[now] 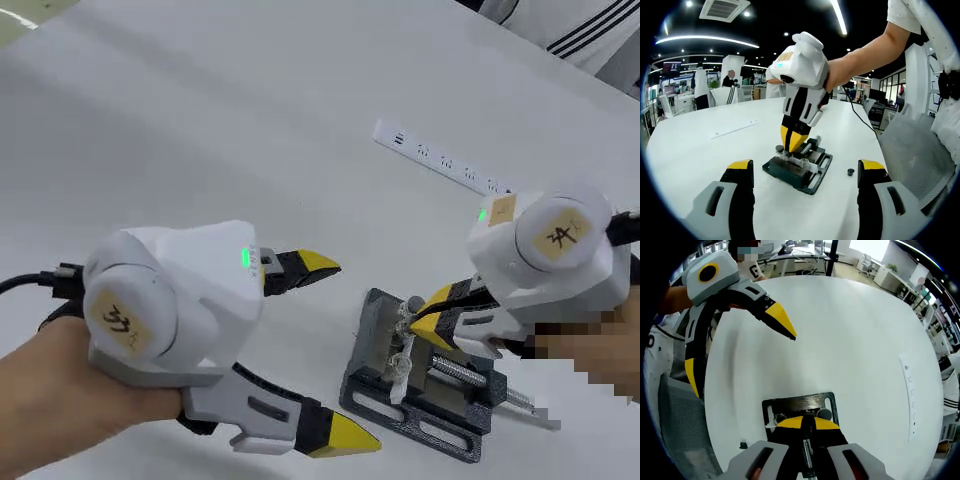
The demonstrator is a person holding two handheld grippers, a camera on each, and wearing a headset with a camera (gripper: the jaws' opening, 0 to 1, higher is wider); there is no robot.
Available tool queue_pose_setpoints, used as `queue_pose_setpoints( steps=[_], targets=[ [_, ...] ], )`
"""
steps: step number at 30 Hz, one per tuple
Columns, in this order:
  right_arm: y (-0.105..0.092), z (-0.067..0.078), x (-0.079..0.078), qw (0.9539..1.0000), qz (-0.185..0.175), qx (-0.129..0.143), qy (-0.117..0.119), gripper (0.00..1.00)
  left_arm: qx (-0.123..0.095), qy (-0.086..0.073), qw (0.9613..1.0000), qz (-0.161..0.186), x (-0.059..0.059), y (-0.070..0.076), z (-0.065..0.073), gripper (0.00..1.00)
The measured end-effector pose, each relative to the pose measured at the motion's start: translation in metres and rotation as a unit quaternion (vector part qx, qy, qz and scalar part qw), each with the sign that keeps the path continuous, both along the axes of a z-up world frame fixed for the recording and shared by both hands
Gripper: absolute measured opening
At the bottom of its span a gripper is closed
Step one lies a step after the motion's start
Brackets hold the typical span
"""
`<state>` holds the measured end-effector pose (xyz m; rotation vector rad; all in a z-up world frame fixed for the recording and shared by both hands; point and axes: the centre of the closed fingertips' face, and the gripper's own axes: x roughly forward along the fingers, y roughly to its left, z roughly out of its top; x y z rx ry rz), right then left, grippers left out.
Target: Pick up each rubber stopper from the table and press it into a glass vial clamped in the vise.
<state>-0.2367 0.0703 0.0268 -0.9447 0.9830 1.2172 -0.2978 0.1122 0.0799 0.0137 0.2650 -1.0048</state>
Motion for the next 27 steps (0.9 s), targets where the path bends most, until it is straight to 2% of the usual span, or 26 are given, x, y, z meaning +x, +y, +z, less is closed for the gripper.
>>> queue_pose_setpoints(
  steps=[15,21,25,27],
  targets=[
    [0.0012,-0.0021,0.0008,0.9999,-0.001,0.000,0.013,0.00,-0.004,-0.001,1.0000,0.003,0.0007,0.0005,0.0027,0.84],
    [0.0028,-0.0027,-0.0005,0.9999,0.005,-0.004,0.009,0.00,-0.003,-0.004,1.0000,0.005,-0.0003,0.0022,0.0047,0.84],
    [0.0023,-0.0028,-0.0003,0.9995,-0.024,0.001,0.021,0.00,-0.002,-0.003,1.0000,0.009,-0.0001,0.0053,0.0037,0.84],
    [0.0025,-0.0032,0.0000,0.9998,-0.014,-0.004,0.017,0.00,-0.003,-0.003,0.9999,0.009,-0.0003,0.0052,0.0049,0.84]
  ],
)
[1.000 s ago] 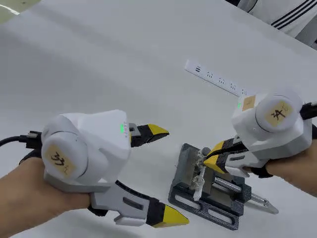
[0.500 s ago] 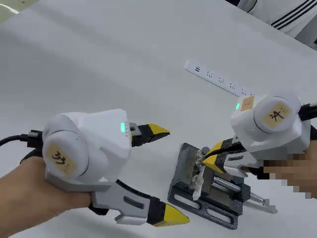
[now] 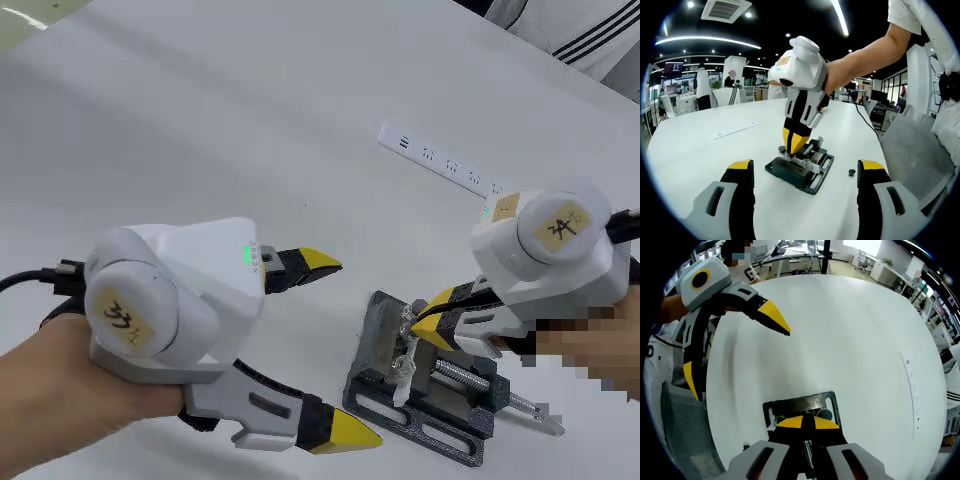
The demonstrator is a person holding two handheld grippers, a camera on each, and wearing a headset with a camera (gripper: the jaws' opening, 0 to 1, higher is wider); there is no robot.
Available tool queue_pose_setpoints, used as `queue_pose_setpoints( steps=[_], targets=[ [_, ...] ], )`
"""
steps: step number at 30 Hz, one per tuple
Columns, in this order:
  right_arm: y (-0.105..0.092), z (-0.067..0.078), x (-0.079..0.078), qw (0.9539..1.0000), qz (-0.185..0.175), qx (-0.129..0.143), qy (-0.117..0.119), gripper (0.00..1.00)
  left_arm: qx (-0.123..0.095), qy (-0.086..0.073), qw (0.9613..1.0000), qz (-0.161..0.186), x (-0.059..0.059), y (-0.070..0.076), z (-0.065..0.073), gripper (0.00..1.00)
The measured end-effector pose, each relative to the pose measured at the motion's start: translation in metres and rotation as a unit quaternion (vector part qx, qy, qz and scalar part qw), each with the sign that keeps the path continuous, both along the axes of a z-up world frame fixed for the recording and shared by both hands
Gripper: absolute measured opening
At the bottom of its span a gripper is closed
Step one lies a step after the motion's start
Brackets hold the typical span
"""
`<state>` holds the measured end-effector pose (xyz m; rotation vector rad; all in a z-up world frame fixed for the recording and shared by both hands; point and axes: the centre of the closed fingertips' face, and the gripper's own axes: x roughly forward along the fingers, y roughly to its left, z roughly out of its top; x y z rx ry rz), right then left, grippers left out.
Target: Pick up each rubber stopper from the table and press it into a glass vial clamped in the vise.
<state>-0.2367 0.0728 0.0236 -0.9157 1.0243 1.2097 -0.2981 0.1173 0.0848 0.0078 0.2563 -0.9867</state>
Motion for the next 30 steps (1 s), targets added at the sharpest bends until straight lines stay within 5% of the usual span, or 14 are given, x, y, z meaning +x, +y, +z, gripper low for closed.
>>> queue_pose_setpoints(
  steps=[18,30],
  targets=[
    [-0.0005,-0.0005,-0.0004,0.9999,-0.002,0.002,-0.016,0.00,-0.003,-0.001,1.0000,0.001,0.0009,-0.0007,0.0019,0.83],
    [-0.0004,-0.0001,0.0000,0.9992,-0.010,0.030,-0.024,0.00,-0.002,-0.002,1.0000,0.000,-0.0005,-0.0017,0.0027,0.83]
  ],
)
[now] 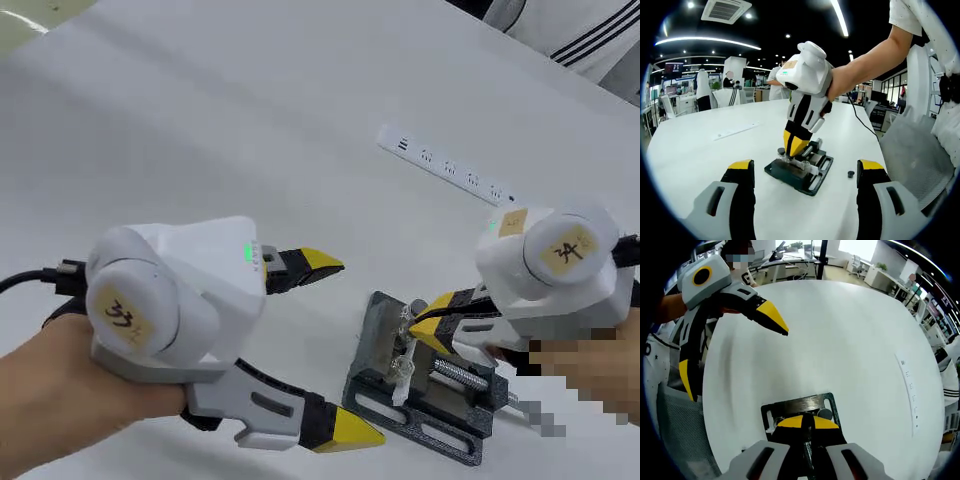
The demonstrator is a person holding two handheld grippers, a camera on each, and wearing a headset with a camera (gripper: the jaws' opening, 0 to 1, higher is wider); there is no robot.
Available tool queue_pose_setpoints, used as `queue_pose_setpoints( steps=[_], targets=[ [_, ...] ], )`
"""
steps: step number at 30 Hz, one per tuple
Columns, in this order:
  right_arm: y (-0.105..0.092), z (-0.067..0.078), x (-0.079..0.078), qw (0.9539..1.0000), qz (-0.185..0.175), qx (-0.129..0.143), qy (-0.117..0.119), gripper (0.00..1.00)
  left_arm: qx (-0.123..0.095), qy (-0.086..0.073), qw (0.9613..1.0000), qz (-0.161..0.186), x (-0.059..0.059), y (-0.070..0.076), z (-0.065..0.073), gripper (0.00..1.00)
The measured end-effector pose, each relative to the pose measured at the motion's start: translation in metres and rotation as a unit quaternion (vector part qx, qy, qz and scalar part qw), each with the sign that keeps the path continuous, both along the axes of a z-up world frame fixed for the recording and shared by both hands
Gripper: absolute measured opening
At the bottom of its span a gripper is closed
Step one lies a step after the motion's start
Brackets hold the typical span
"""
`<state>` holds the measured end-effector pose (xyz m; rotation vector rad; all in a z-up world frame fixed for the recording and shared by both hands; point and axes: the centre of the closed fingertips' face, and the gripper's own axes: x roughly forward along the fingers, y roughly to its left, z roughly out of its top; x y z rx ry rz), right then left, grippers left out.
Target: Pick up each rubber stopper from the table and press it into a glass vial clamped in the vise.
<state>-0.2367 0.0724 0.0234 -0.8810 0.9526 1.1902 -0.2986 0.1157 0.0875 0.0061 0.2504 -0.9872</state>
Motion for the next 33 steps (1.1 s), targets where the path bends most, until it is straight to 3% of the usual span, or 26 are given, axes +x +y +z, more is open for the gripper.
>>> queue_pose_setpoints(
  steps=[13,33],
  targets=[
    [0.0005,0.0001,0.0010,0.9998,-0.006,0.012,0.011,0.00,0.005,-0.003,1.0000,-0.002,-0.0021,-0.0003,0.0042,0.83],
    [-0.0005,0.0028,-0.0008,0.9997,-0.007,0.024,0.003,0.00,0.017,0.000,0.9999,-0.003,-0.0084,-0.0004,0.0092,0.83]
  ],
)
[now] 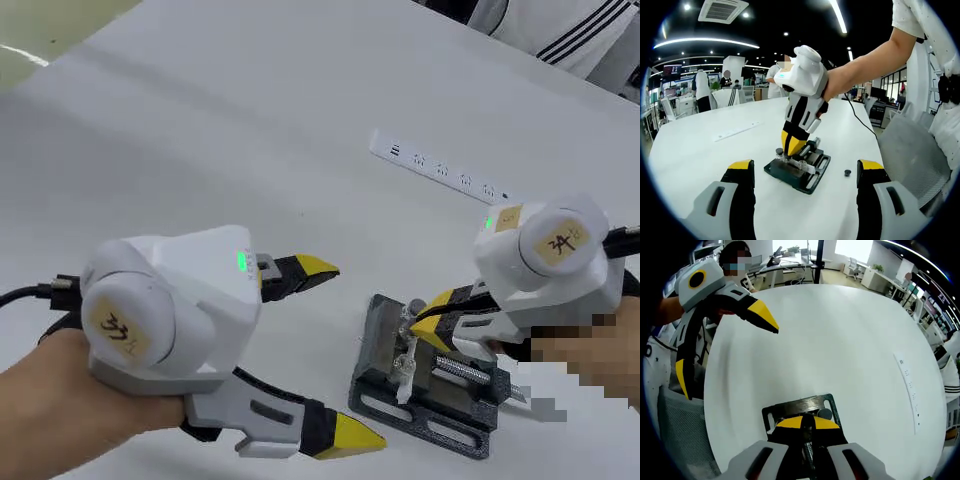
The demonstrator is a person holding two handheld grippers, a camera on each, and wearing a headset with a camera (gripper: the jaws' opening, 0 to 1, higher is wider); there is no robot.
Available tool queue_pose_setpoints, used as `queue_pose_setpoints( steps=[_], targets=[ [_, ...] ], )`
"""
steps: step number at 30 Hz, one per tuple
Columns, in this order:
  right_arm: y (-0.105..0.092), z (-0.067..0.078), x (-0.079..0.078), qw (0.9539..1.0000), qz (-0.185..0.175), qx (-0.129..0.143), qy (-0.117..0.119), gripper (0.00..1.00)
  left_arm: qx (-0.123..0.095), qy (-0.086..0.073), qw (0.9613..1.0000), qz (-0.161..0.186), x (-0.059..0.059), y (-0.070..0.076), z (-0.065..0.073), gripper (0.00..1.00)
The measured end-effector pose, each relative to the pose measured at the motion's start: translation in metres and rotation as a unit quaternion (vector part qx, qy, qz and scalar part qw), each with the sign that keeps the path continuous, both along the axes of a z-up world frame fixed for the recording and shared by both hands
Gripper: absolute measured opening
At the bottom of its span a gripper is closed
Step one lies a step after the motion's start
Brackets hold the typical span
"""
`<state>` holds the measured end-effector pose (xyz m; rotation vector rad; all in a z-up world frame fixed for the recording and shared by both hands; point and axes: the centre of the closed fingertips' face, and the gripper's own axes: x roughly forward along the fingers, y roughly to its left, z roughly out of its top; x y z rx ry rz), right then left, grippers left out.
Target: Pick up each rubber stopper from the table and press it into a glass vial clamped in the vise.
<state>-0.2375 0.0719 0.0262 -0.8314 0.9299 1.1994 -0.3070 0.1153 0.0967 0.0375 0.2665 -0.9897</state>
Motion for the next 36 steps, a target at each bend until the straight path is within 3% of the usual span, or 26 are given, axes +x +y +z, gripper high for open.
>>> queue_pose_setpoints(
  steps=[23,36],
  targets=[
    [-0.003,0.002,-0.004,0.9995,-0.022,0.017,0.017,0.04,0.012,-0.001,0.9999,-0.007,-0.003,-0.001,0.003,0.83],
    [-0.014,0.012,-0.005,0.9988,-0.033,0.036,0.000,0.12,0.020,0.000,0.9998,-0.008,-0.008,-0.003,0.004,0.83]
  ],
)
